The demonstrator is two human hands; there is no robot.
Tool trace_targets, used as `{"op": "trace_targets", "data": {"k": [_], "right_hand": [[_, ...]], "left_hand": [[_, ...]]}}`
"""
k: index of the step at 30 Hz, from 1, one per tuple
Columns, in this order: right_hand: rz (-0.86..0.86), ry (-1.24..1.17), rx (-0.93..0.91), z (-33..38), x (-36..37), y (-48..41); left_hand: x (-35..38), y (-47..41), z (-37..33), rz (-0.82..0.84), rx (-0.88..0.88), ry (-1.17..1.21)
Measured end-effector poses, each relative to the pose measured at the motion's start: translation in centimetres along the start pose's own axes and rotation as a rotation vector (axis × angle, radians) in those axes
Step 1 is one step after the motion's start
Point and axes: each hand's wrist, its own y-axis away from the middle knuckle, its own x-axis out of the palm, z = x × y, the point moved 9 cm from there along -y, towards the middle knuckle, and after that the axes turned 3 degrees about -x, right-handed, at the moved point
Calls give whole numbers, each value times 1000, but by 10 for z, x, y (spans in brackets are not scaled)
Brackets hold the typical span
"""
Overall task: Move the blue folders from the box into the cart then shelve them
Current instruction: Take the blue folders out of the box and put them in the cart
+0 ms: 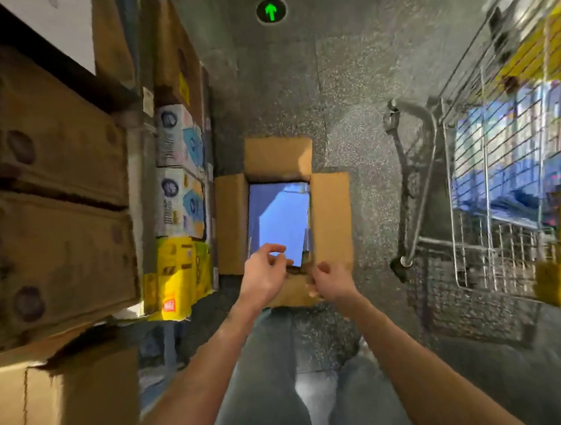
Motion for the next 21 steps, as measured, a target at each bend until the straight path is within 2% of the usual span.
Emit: {"op": "trace_targets", "data": {"k": [8, 11, 14, 18, 21], "right_hand": [[-30, -5, 157, -21, 53, -100], [-63, 43, 172, -53, 61, -154], [-86, 39, 190, -102, 75, -231], [-123, 21, 214, -106, 84, -299], [-153, 47, 187, -117, 90, -359]], "left_hand": [[-2, -116, 55, 46, -106, 57], [14, -159, 85, 80, -134, 70], [38, -209, 129, 120, -235, 110], [61, -275, 189, 99, -359, 157], [74, -320, 225, 58, -383, 134]]}}
